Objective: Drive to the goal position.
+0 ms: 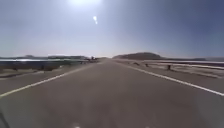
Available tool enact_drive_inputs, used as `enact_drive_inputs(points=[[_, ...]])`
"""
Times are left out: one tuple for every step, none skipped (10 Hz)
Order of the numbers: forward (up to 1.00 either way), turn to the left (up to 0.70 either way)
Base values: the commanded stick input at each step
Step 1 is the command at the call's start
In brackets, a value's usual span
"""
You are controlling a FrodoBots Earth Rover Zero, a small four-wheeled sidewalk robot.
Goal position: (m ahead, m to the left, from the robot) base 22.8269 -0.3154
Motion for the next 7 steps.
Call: enact_drive_inputs(points=[[1.00,0.00],[1.00,0.00],[1.00,0.00],[1.00,0.00],[1.00,0.00],[1.00,0.00],[1.00,0.00]])
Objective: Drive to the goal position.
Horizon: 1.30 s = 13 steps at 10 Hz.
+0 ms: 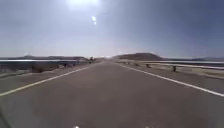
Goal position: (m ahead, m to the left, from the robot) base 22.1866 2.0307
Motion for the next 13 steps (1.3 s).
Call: enact_drive_inputs(points=[[1.00,0.00],[1.00,0.00],[1.00,0.00],[1.00,0.00],[1.00,0.00],[1.00,0.00],[1.00,0.00],[1.00,0.00],[1.00,0.00],[1.00,0.00],[1.00,0.00],[1.00,0.00],[1.00,0.00]])
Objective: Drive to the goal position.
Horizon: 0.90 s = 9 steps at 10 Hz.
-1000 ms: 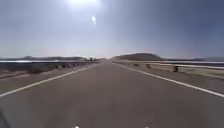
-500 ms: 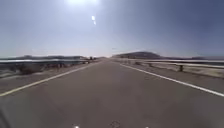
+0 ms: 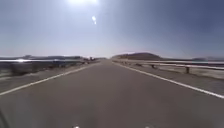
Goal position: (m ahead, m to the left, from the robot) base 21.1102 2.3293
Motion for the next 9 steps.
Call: enact_drive_inputs(points=[[1.00,0.00],[1.00,0.00],[1.00,0.00],[1.00,0.00],[1.00,0.00],[1.00,0.00],[1.00,0.00],[1.00,0.00],[1.00,0.00]])
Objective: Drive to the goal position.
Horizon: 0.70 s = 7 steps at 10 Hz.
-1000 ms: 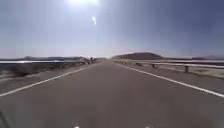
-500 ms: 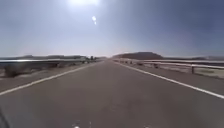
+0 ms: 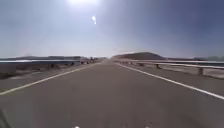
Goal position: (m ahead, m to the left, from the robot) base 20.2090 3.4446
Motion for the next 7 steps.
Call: enact_drive_inputs(points=[[1.00,0.00],[1.00,0.00],[1.00,0.00],[1.00,0.00],[1.00,0.00],[1.00,0.00],[1.00,0.00]])
